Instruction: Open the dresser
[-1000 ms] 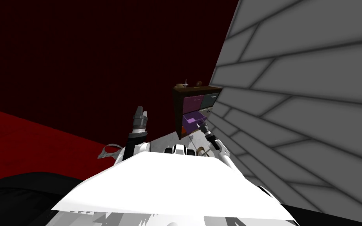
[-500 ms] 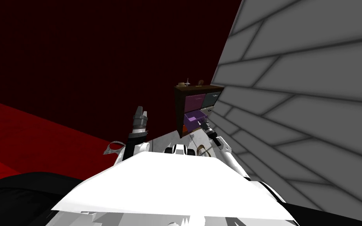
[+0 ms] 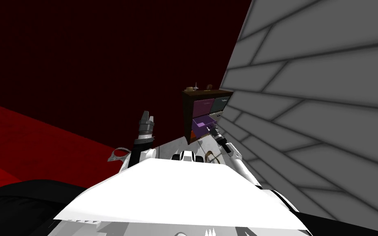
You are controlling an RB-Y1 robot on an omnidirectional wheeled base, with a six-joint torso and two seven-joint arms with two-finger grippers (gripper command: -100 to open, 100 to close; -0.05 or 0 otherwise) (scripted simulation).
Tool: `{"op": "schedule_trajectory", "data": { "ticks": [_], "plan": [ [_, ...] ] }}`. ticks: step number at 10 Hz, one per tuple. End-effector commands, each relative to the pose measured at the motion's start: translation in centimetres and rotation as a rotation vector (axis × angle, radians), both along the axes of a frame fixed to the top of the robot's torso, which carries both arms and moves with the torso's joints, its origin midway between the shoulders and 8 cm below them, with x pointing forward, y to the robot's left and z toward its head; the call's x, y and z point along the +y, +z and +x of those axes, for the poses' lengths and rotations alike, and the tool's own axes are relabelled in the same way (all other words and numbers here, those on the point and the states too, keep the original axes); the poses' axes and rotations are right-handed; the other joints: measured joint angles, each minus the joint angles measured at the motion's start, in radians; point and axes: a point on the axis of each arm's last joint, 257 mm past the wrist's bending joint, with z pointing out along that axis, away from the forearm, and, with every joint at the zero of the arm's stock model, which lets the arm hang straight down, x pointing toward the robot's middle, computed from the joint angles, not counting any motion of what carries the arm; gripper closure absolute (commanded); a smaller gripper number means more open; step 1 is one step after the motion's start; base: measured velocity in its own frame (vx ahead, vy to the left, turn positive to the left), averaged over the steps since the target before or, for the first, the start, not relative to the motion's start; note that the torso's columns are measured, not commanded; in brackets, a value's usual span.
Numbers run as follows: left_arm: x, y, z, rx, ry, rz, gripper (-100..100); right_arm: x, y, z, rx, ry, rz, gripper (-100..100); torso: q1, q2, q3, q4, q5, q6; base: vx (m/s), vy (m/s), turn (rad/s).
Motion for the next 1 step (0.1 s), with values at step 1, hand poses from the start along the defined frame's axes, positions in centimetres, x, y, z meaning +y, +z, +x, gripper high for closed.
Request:
{"op": "schedule_trajectory", "data": {
  "ticks": [1],
  "plan": [
    [0.0,0.0,0.0,0.0,0.0,0.0,0,-0.02,-0.05,-0.01,0.001,-0.001,0.0,0,0.0,0.0,0.0,0.0,0.0,0.0,0.0,0.0,0.0]
  ]
}}
